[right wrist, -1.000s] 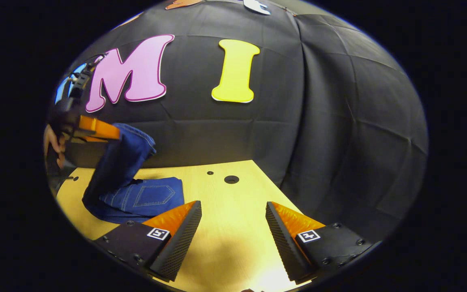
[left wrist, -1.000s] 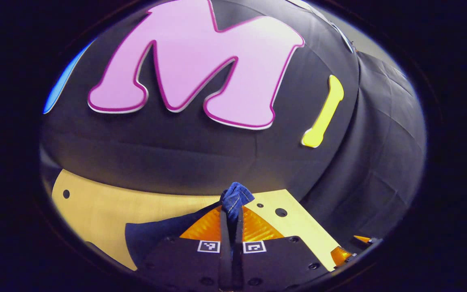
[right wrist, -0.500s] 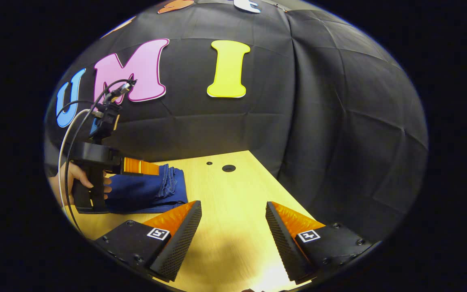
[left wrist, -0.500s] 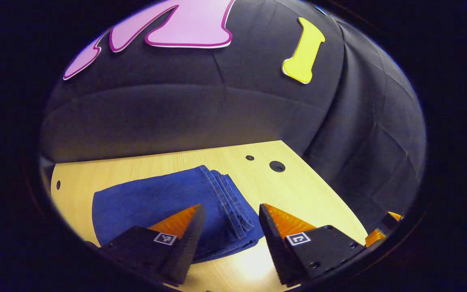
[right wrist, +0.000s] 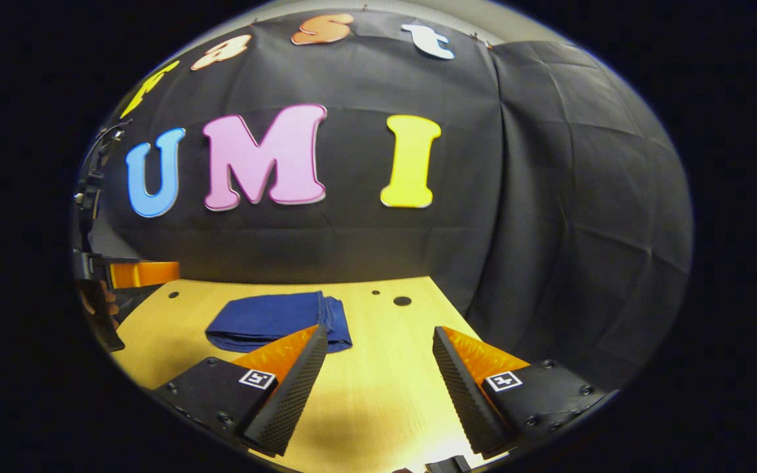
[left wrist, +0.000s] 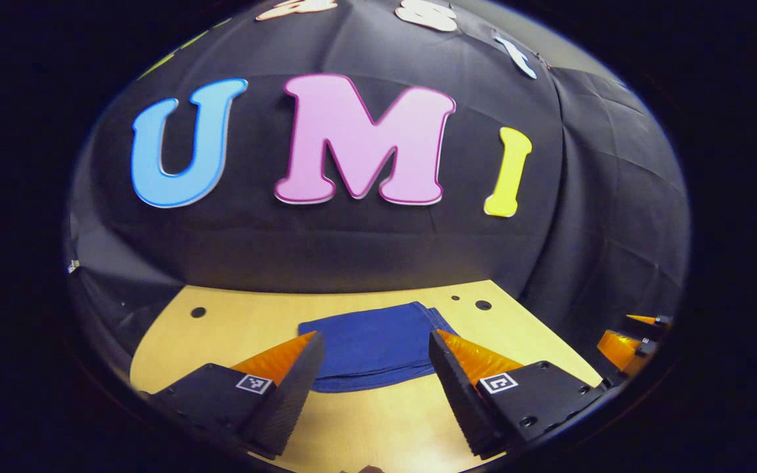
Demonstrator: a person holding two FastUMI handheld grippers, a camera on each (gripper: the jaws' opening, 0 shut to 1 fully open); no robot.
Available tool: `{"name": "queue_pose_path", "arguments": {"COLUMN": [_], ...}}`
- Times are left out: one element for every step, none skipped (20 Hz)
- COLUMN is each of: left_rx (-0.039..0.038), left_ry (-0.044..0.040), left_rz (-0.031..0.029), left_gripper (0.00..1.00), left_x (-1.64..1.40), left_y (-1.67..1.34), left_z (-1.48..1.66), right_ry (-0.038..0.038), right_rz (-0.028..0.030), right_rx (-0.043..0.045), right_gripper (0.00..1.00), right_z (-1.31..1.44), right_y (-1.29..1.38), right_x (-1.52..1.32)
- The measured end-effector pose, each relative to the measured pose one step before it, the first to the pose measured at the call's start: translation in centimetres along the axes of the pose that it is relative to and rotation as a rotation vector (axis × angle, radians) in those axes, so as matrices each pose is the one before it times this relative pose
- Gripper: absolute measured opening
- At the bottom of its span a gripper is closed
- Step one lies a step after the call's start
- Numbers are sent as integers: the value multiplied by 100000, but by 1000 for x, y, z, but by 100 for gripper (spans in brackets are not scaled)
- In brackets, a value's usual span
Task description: Grasp the waist and the cuffs of the jeans and fold them to make the two legs overlap; first hold the waist and fold one-third of the jeans toward the cuffs, then hold the cuffs and fold the remaining one-third in the same direction to finish folding.
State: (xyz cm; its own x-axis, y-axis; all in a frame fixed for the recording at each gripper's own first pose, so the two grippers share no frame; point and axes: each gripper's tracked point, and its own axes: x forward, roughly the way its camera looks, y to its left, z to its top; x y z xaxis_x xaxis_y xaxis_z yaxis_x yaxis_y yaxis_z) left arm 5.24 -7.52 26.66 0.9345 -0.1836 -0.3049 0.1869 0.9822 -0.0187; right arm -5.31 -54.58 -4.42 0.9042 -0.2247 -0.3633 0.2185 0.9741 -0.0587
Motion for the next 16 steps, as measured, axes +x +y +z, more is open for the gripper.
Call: {"name": "queue_pose_path", "arguments": {"left_rx": [-700,-1284,-1587,-1810,-1234,437,1790,2578,1522,238,-539,-912,-885,-720,-348,210], "left_ry": [-2729,-2434,-2269,-2131,-2592,-2429,-1928,-1412,-398,390,-143,-242,-279,58,15,-147], "left_rz": [2398,1951,1856,1397,804,428,654,1012,836,-337,-371,-277,-69,493,413,379], "left_gripper": [99,98,99,98,98,98,98,98,99,98,98,98,98,98,98,98], "left_x": [-3144,-2940,-2783,-2423,-2650,-2059,-2083,-2034,-1624,-1400,-1253,-1177,-1012,-905,-870,-642], "left_y": [1482,1219,939,982,934,708,972,618,361,51,-161,-23,-25,46,67,-34], "left_z": [811,927,765,867,545,629,614,399,-156,-295,-373,-362,-575,-404,-309,-96], "right_ry": [-2712,-2697,-2643,-2946,-3008,-2987,-2665,-1970,-1351,-665,-2,211,649,841,934,945], "right_rz": [1245,1257,1547,1673,1633,1374,1282,1259,983,661,159,593,1105,1623,1368,1609], "right_rx": [-703,-401,-453,-720,-1057,-1195,-724,47,591,685,660,95,29,55,210,146], "right_gripper": [99,99,99,99,99,99,99,99,99,97,97,98,99,98,98,98], "right_z": [1366,1377,1256,1401,1414,1249,999,855,512,330,43,64,-180,-256,-364,-269], "right_y": [699,714,862,783,875,788,736,788,746,655,311,452,756,717,642,466], "right_x": [-1291,-1329,-1338,-1287,-1402,-1296,-1329,-1240,-1156,-1086,-767,-531,-703,-617,-754,-393]}}
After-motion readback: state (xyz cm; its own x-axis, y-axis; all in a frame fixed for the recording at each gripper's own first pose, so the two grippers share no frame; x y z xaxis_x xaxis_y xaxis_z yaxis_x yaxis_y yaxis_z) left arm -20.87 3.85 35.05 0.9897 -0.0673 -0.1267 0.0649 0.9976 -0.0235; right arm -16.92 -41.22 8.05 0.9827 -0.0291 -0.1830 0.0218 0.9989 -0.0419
